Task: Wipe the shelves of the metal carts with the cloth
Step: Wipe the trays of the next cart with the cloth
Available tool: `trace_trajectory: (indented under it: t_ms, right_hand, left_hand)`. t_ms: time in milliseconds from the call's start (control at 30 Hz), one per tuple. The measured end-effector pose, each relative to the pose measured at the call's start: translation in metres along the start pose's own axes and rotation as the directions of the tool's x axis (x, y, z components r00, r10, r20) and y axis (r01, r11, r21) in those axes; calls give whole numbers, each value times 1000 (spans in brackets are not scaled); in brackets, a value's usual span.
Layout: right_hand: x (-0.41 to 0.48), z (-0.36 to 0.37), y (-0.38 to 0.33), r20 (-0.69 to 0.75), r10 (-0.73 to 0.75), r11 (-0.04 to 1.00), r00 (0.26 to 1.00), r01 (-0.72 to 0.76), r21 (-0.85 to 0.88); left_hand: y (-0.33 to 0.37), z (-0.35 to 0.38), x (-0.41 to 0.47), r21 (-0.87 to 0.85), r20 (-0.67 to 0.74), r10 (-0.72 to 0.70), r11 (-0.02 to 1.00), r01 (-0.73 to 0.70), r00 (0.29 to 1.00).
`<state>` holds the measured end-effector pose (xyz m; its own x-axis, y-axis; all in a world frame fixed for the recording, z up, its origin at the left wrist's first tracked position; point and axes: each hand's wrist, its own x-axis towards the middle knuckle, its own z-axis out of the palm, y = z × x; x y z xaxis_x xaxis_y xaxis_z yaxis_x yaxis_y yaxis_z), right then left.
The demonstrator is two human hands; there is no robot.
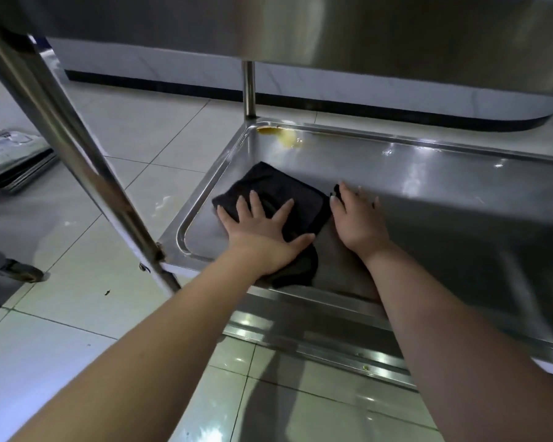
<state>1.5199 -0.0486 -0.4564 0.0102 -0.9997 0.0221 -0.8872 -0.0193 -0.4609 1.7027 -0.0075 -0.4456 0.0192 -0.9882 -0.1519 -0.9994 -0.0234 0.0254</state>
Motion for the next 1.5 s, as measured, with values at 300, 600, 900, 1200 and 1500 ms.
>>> trace_trajectory:
  t_ms: [300,600,900,1200,1500]
  right_hand:
    - [-40,-20,-18,-185,-128,963,974,167,211]
    - [-53,-19,-51,59,-59,998,997,57,32]
    - [-44,-7,-62,123,105,958,987,-133,252]
    - [-43,-34,-55,240,47,822,970,-174,542]
    - [7,-60,-45,-188,121,739,975,38,672]
  left_hand:
    - [-15,-44,-22,-286,-50,-126,952,107,991]
    - [-31,-48,11,-122,-99,17,992,-29,995]
    - [-43,-45,33,-539,-54,17,841,-44,998]
    - [-64,-85,37,-818,-266,98,503,-278,959]
    - [-61,-81,75,-884,-391,-170,342,-318,904]
